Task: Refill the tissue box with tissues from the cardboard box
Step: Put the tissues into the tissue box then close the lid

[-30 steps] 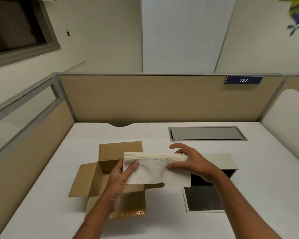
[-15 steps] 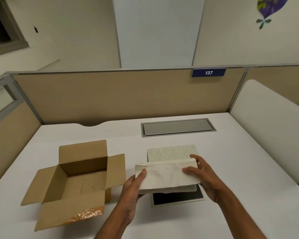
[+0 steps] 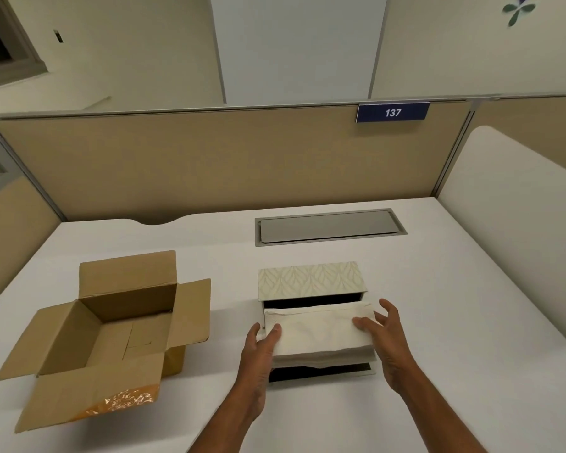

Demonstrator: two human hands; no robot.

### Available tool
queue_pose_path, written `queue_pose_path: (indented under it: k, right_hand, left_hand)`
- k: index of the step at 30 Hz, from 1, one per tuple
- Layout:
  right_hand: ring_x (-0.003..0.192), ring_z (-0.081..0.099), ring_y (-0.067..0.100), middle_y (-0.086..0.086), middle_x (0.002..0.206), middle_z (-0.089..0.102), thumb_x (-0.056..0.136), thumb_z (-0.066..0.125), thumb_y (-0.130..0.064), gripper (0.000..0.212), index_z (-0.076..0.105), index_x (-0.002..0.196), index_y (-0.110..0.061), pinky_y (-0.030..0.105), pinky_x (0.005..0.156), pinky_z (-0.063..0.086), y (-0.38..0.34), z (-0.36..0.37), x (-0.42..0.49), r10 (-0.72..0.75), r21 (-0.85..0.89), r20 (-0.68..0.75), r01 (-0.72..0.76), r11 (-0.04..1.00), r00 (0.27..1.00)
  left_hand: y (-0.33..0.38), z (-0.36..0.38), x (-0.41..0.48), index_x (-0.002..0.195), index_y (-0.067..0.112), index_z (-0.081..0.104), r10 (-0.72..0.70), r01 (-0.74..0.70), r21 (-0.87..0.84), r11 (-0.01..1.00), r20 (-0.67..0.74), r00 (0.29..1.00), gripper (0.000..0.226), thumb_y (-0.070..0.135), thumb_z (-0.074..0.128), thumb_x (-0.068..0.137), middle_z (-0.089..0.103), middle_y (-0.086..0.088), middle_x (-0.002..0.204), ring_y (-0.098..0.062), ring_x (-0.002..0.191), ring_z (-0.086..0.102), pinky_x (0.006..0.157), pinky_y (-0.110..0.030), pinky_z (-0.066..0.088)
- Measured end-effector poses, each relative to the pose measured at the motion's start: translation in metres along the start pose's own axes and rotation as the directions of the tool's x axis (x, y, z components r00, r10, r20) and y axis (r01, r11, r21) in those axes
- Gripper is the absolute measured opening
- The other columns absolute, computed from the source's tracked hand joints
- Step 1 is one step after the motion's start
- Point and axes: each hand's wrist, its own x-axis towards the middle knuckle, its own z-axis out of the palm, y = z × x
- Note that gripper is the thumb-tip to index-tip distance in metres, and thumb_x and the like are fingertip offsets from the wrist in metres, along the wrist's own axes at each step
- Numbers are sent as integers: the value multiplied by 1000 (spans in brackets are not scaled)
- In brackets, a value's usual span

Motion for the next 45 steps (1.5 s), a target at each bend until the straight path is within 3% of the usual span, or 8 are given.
queue_pose_path:
  k: [4,14,20,35,45]
  right_hand:
    - [119,50,28,9,148,44,88,73,-17,79,26,150,-30,35,90,40,4,2,9,-17,-14,-2,17,1000,1000]
    - [134,43,29,8,153,39,89,72,-19,80,22,151,-32,37,100,37,16,10,31,31,7,8,-32,999,999]
    - [133,44,29,8,153,39,88,74,-19,80,25,151,-31,44,107,37,20,13,41,48,24,-15,-48,999,999]
    - [139,39,27,9,154,37,93,68,-21,69,30,150,-27,37,101,36,19,21,39,15,-28,-22,-16,999,1000]
    - [138,39,28,10,155,36,90,71,-25,72,30,150,-27,34,98,37,20,22,36,-8,-50,-42,6,999,999]
  left_hand:
    - [-7,6,9,150,36,25,-11,11,-10,1000,-20,1000,74,52,62,88,37,-1,155,-27,140,36,116,-49,30]
    - [-15,9,26,152,32,22,-14,14,-6,1000,-60,998,69,49,55,94,28,-3,160,-29,144,29,118,-50,27]
    - [-12,9,28,151,29,26,2,-4,-22,1000,-79,997,67,44,58,93,30,-5,158,-29,142,30,115,-49,27]
    - [-4,14,33,149,24,30,20,-21,-4,1000,-124,992,63,37,59,95,37,-6,153,-29,137,36,112,-45,32]
    - [-2,14,31,147,23,32,48,-54,-32,998,-153,987,63,31,63,93,43,-8,149,-25,126,43,112,-48,35]
